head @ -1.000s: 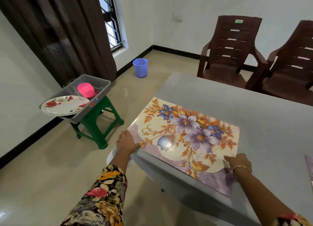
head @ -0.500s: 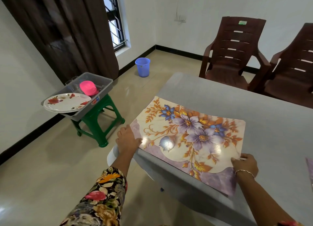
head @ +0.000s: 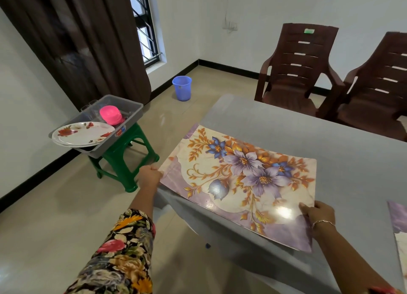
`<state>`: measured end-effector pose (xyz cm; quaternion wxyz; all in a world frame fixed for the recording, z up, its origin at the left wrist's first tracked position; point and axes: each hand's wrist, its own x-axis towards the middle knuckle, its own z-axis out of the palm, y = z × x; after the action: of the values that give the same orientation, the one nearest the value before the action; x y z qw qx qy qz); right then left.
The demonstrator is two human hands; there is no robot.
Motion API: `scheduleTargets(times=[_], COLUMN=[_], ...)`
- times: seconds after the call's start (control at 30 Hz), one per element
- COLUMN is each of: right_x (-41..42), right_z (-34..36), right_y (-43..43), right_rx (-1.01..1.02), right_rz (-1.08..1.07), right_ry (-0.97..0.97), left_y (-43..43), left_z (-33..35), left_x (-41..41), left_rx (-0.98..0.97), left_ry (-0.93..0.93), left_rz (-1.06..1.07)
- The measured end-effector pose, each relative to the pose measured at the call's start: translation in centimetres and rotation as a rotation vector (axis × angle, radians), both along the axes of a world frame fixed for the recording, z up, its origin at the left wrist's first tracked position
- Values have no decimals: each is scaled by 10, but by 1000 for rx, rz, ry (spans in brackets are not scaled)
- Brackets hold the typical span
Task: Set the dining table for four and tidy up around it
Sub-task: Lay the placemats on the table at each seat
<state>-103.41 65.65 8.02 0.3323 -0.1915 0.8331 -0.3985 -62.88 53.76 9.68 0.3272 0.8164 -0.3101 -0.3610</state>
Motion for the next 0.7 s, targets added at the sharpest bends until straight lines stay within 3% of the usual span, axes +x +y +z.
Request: scheduleTargets(times=[0.17, 0.3, 0.5, 0.7], right_x=[0, 2, -4, -19], right_z=[9, 14, 27, 37], right_y=[7, 10, 23, 16], right_rx=[28, -75, -440, -676], right_rz=[16, 27, 21, 132], right_ry=[113, 135, -205, -313], left_y=[9, 16, 29, 25], left_z=[-1, 3, 14, 30], left_x=[-12, -15, -13, -2], left_rx=[-83, -136, -203, -148], left_ry=[89, 193, 495, 475], left_rz=[-77, -65, -51, -337])
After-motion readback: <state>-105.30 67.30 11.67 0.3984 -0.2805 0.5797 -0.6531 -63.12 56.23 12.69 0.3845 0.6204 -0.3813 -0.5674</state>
